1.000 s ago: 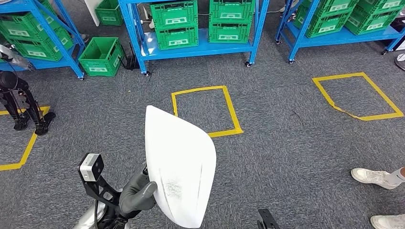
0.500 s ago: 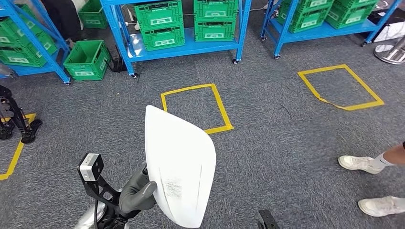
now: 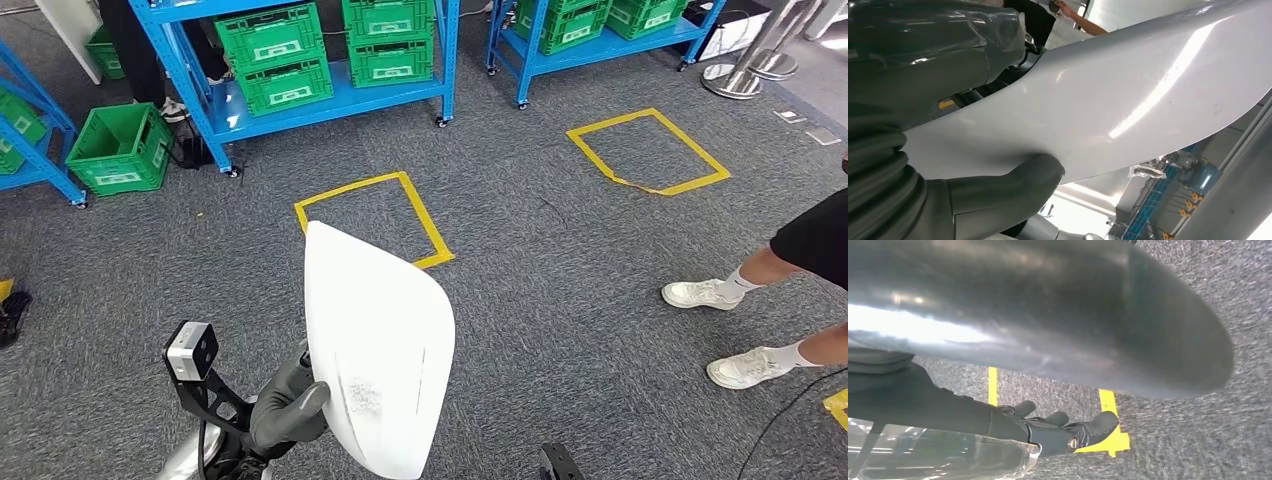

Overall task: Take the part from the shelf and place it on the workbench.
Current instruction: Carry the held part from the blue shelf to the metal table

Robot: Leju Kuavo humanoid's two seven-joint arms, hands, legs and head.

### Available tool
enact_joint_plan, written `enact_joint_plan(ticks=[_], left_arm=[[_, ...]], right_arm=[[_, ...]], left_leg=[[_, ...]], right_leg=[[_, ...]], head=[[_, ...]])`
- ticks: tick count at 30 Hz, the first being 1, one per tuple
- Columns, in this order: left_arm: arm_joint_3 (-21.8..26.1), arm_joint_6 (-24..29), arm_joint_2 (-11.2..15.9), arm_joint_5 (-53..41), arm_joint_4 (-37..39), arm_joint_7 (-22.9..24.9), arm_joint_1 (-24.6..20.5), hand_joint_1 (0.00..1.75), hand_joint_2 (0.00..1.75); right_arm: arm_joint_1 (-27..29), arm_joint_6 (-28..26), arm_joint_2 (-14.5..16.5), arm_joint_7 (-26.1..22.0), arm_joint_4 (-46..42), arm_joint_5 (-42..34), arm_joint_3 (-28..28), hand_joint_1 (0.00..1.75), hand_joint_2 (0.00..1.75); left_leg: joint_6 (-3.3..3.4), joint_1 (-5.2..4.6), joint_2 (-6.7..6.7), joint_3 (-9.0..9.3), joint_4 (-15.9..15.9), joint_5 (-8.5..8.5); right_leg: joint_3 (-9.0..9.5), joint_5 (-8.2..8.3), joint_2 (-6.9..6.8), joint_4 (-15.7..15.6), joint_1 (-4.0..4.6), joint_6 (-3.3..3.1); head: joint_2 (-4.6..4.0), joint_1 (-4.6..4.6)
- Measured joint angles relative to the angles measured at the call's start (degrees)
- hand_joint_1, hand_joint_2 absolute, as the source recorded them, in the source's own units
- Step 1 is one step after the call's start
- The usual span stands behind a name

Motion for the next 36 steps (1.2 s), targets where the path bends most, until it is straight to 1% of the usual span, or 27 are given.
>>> enact_joint_plan(ticks=[2,4,5,7,8,9,10,11,13,15,17,18,20,21,22,23,24,25,26,27,28,29,30,32,33,34,36], left_arm=[[0.01,-0.07,-0.01,0.0,-0.05,0.04,-0.02,1.75,1.75],[0.01,-0.18,-0.01,0.0,-0.15,0.11,-0.09,1.75,1.75],[0.01,-0.25,0.01,0.0,-0.21,0.17,-0.11,1.75,1.75],[0.0,-0.42,0.08,-0.01,-0.24,0.31,-0.09,1.75,1.75],[-0.01,-0.52,0.12,-0.01,-0.24,0.37,-0.07,1.75,1.75],[-0.03,-0.63,0.14,-0.02,-0.24,0.4,-0.06,1.75,1.75],[-0.04,-0.74,0.15,-0.02,-0.24,0.42,-0.06,1.75,1.75],[-0.04,-0.82,0.15,-0.02,-0.24,0.42,-0.07,1.75,1.75],[-0.02,-0.91,0.21,-0.01,-0.24,0.42,-0.1,1.75,1.75],[-0.01,-0.97,0.3,0.01,-0.24,0.43,-0.13,1.75,1.75],[0.01,-1.01,0.36,0.01,-0.26,0.44,-0.2,1.75,1.75],[0.0,-1.02,0.34,0.0,-0.28,0.44,-0.25,1.75,1.75],[0.01,-1.17,0.23,0.02,-0.31,0.41,-0.33,1.75,1.75],[0.01,-1.24,0.21,0.02,-0.3,0.4,-0.3,1.75,1.75],[0.0,-1.3,0.21,0.02,-0.29,0.39,-0.24,1.75,1.75],[-0.01,-1.29,0.2,0.01,-0.28,0.38,-0.17,1.75,1.75],[-0.03,-1.29,0.2,-0.01,-0.27,0.39,-0.13,1.75,1.75],[-0.03,-1.29,0.18,-0.02,-0.27,0.38,-0.12,1.75,1.75],[-0.03,-1.28,0.16,-0.02,-0.26,0.37,-0.14,1.75,1.75],[-0.02,-1.28,0.15,-0.02,-0.26,0.34,-0.18,1.75,1.75],[-0.01,-1.27,0.14,-0.02,-0.26,0.3,-0.22,1.75,1.75],[-0.01,-1.26,0.14,-0.04,-0.26,0.26,-0.29,1.75,1.75],[0.0,-1.26,0.14,-0.04,-0.26,0.22,-0.34,1.75,1.75],[0.01,-1.25,0.13,-0.04,-0.26,0.19,-0.45,1.75,1.75],[0.01,-1.25,0.12,-0.03,-0.26,0.17,-0.52,1.75,1.75],[0.01,-1.25,0.1,-0.03,-0.26,0.16,-0.58,1.75,1.75],[0.01,-1.25,0.14,-0.04,-0.26,0.1,-0.64,1.75,1.75]], right_arm=[[0.14,0.03,-0.02,-0.01,0.01,-0.11,-0.01,0.0,0.0],[0.22,0.1,-0.01,-0.01,0.01,-0.31,-0.03,0.0,0.0],[0.21,0.14,0.0,-0.02,0.0,-0.4,-0.09,0.0,0.0],[0.24,0.23,-0.01,-0.06,0.0,-0.58,-0.23,0.0,0.0],[0.32,0.26,-0.02,-0.09,0.0,-0.64,-0.28,0.0,0.0],[0.44,0.28,-0.02,-0.16,0.0,-0.66,-0.31,0.0,0.0],[0.56,0.23,-0.02,-0.27,0.0,-0.67,-0.32,0.0,0.0],[0.65,0.16,-0.02,-0.38,0.0,-0.67,-0.33,0.0,0.0],[0.66,0.01,0.09,-0.62,-0.02,-0.67,-0.34,0.0,0.0],[0.57,-0.09,0.19,-0.72,-0.07,-0.66,-0.37,0.0,0.0],[0.69,-0.14,0.17,-0.73,-0.09,-0.66,-0.38,0.0,0.0],[0.83,-0.14,0.16,-0.73,-0.09,-0.65,-0.38,0.0,0.0],[0.84,-0.19,0.13,-0.73,-0.1,-0.64,-0.38,0.0,0.0],[0.72,-0.23,0.09,-0.73,-0.11,-0.64,-0.39,0.0,0.0],[0.58,-0.28,0.05,-0.73,-0.11,-0.64,-0.41,0.0,0.0],[0.52,-0.34,0.02,-0.73,-0.11,-0.64,-0.41,0.0,0.0],[0.56,-0.39,-0.02,-0.73,-0.11,-0.62,-0.41,0.0,0.0],[0.65,-0.43,-0.05,-0.73,-0.11,-0.57,-0.41,0.0,0.0],[0.72,-0.45,-0.11,-0.73,-0.11,-0.53,-0.41,0.0,0.0],[0.73,-0.48,-0.17,-0.73,-0.11,-0.49,-0.42,0.0,0.0],[0.65,-0.48,-0.2,-0.73,-0.13,-0.46,-0.43,0.0,0.0],[0.56,-0.48,-0.2,-0.73,-0.14,-0.46,-0.44,0.0,0.0],[0.5,-0.48,-0.18,-0.73,-0.15,-0.45,-0.46,0.0,0.0],[0.61,-0.48,-0.15,-0.73,-0.15,-0.44,-0.48,0.0,0.0],[0.74,-0.46,-0.15,-0.73,-0.15,-0.43,-0.49,0.0,0.0],[0.83,-0.42,-0.15,-0.73,-0.15,-0.43,-0.5,0.0,0.0],[0.85,-0.3,-0.17,-0.73,-0.15,-0.45,-0.59,0.0,0.0]], left_leg=[[-0.45,0.06,0.69,-0.12,0.14,-0.03],[-1.12,0.41,-0.68,-0.74,1.91,-1.63],[-1.53,0.68,-2.02,-1.75,4.53,-3.44],[-2.19,1.15,-4.29,-4.96,12.44,-7.69],[-2.35,1.28,-4.67,-6.36,15.74,-8.92],[-2.37,1.34,-4.83,-6.92,17.17,-9.01],[-2.28,1.36,-4.99,-6.33,16.19,-7.91],[-2.05,1.37,-5.43,-4.63,12.9,-5.88],[-1.22,1.41,-8.09,-0.47,4.55,-2.13],[-0.42,1.27,-10.03,1.33,0.54,-1.05],[0.1,1.1,-9.1,1.42,-0.14,-0.89],[0.37,1.19,-8.31,1.61,-0.74,-0.55],[0.9,1.37,-6.65,1.9,-1.96,0.25],[1.01,1.34,-5.81,1.86,-2.18,0.44],[1.09,1.25,-4.99,1.71,-2.21,0.51],[1.07,1.18,-4.11,1.58,-2.18,0.53],[1.06,1.14,-3.26,1.5,-2.15,0.54],[1.02,1.13,-2.48,1.46,-2.1,0.53],[0.91,1.14,-1.75,1.44,-1.98,0.47],[0.69,1.1,-1.06,1.44,-1.72,0.33],[0.34,0.93,-0.44,1.35,-1.35,0.08],[-0.02,0.76,0.12,1.24,-0.96,-0.16],[-0.34,0.59,0.62,1.16,-0.64,-0.36],[-0.73,0.62,1.53,1.11,-0.43,-0.46],[-1.0,0.81,1.25,1.06,-0.25,-0.67],[-1.32,1.06,0.16,0.78,0.49,-1.39],[-1.92,1.45,-3.16,-1.13,5.15,-4.66]], right_leg=[[-0.21,0.49,1.16,-0.07,-0.09,-0.64],[-0.37,0.9,2.22,-0.26,-0.51,-1.26],[-0.44,1.1,2.74,-0.31,-0.72,-1.56],[-0.78,1.39,3.85,-0.27,-0.67,-1.86],[-0.94,1.52,4.47,-0.25,-0.61,-1.89],[-1.05,1.63,5.16,-0.23,-0.56,-1.83],[-1.09,1.74,5.88,-0.22,-0.53,-1.74],[-1.06,1.83,6.61,-0.22,-0.5,-1.61],[-1.14,2.1,8.03,-0.23,-0.56,-1.21],[-1.68,2.55,9.27,-0.27,-0.85,-0.52],[-2.2,3.1,10.36,-0.51,-0.98,0.3],[-2.6,3.07,9.85,-0.29,-0.84,0.48],[-4.54,1.4,7.02,3.01,-0.45,0.19],[-6.33,-0.25,5.29,6.55,-0.41,-0.12],[-8.24,-1.98,4.35,10.68,-0.45,-0.27],[-9.84,-3.3,3.92,14.36,-0.52,-0.18],[-10.59,-3.93,3.72,16.48,-0.61,0.12],[-10.09,-3.67,3.52,16.2,-0.7,0.62],[-8.34,-2.65,3.11,13.51,-0.81,1.22],[-5.6,-1.21,2.02,8.99,-0.91,1.79],[-3.05,-0.07,0.86,4.77,-0.88,1.97],[-1.28,0.75,0.07,1.63,-0.83,1.77],[-0.4,1.11,-0.36,-0.04,-0.72,1.38],[-0.66,1.28,0.71,-0.2,-0.58,0.41],[-0.78,1.39,1.25,-0.2,-0.65,0.14],[-0.88,1.55,1.82,-0.22,-0.75,-0.19],[-1.09,1.86,2.95,-0.28,-0.92,-0.71]], head=[[0.0,0.0],[0.0,-0.05],[0.0,-0.08],[0.0,-0.1],[0.0,-0.11],[0.0,-0.11],[0.0,-0.11],[0.0,-0.11],[0.0,-0.04],[0.0,-0.02],[0.0,-0.05],[0.0,-0.02],[0.0,0.13],[0.0,0.17],[0.0,0.2],[0.0,0.19],[0.0,0.18],[0.0,0.18],[0.0,0.18],[0.0,0.19],[0.0,0.2],[0.0,0.14],[0.0,0.1],[0.0,-0.01],[0.0,0.0],[0.0,-0.01],[0.0,-0.05]])
